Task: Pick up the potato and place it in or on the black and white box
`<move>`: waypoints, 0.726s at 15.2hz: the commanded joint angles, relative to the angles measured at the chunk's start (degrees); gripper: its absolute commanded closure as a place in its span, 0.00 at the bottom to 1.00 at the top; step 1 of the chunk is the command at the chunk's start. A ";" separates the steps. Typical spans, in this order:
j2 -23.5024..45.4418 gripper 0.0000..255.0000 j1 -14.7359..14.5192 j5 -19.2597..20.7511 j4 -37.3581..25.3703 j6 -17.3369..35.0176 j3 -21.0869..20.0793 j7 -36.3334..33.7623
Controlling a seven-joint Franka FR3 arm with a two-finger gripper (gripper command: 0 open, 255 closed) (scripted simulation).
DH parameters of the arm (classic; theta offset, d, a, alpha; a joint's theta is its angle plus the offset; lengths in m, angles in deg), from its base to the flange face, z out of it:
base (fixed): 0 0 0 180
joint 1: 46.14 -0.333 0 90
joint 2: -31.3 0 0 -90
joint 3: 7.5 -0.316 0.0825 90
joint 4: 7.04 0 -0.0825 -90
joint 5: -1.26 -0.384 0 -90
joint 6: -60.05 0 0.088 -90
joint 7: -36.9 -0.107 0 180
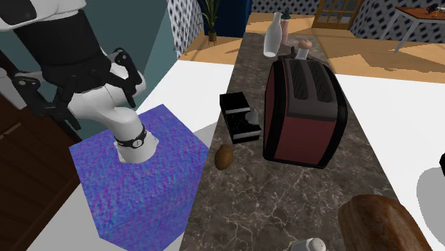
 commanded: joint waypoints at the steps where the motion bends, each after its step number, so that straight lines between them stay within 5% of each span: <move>1: 0.00 0.00 0.00 0.00 0.00 0.00 0.00 0.00; 11: 7.69 0.00 0.66 -7.20 6.23 7.46 -13.45 -24.05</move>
